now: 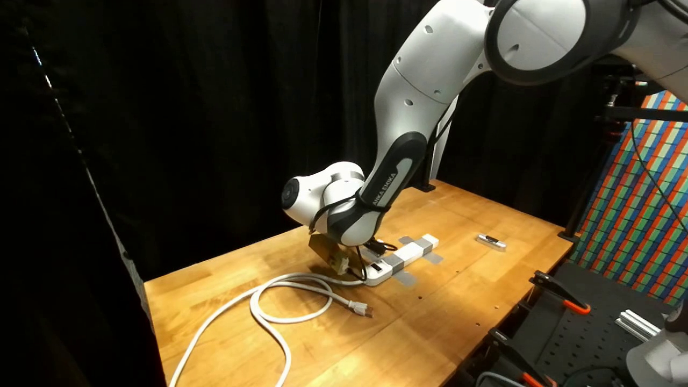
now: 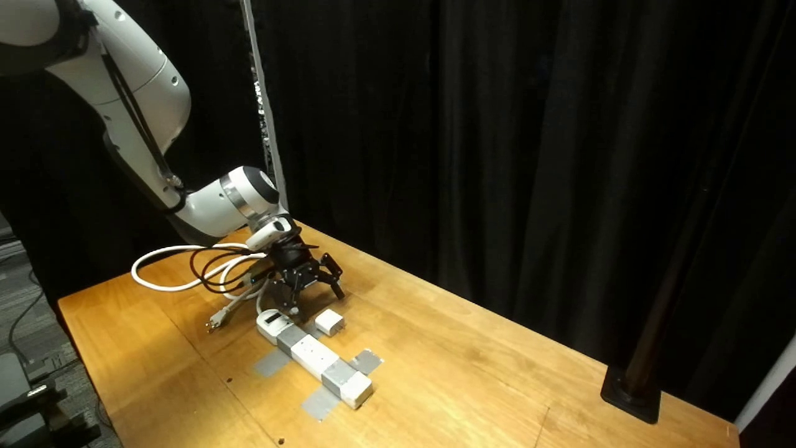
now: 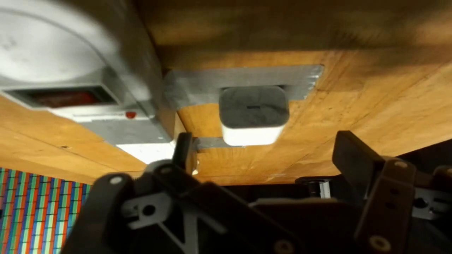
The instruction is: Plug the charger head into the extension cable
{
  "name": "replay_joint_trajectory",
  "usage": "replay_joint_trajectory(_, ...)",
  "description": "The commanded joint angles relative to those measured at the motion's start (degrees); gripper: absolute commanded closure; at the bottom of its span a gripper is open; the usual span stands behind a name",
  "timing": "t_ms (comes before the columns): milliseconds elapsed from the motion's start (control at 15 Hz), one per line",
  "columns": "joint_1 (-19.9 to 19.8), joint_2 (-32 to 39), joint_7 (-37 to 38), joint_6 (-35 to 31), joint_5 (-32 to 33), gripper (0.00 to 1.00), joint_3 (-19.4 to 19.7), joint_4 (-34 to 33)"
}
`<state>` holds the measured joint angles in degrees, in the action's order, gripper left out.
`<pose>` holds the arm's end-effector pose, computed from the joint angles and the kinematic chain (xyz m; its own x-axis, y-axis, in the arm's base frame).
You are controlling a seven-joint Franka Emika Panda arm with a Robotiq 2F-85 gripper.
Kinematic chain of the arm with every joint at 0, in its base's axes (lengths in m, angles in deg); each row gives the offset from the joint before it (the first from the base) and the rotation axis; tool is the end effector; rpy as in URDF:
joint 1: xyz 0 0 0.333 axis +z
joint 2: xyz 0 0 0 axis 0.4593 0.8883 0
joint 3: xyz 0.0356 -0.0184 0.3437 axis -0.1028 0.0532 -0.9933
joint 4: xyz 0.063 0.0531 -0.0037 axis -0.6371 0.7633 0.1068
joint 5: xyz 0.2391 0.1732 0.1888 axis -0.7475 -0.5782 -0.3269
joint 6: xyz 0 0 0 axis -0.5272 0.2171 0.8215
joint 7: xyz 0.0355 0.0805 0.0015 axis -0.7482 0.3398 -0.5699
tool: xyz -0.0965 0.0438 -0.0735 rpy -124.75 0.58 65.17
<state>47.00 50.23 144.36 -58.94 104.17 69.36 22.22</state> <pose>0.6085 0.1326 0.0721 -0.0320 -0.6538 0.7560 -0.9994 0.0296 -0.0167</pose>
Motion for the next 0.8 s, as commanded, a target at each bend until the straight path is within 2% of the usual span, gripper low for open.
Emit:
replay_joint_trajectory(0, 0.7, 2.4, 0.8, 2.1, -1.4, 0.00, 0.2, -3.4)
replay_joint_trajectory(133, 1.2, 3.2, 3.0, 2.0, -0.9, 0.00, 1.0, -4.2)
replay_joint_trajectory(200, 1.4, 3.5, 4.0, 2.0, -0.6, 0.25, 1.3, -4.7)
replay_joint_trajectory(267, 1.5, 3.7, 4.8, 2.0, -0.5, 0.26, 1.6, -5.0)
replay_joint_trajectory(333, 1.5, 3.8, 5.5, 2.1, -0.5, 0.32, 1.8, -5.4)
replay_joint_trajectory(667, 1.2, 4.8, 6.1, 3.6, -0.7, 0.74, 2.0, -6.9)
replay_joint_trajectory(733, 1.2, 5.1, 5.3, 4.2, -0.9, 0.56, 1.8, -7.1)
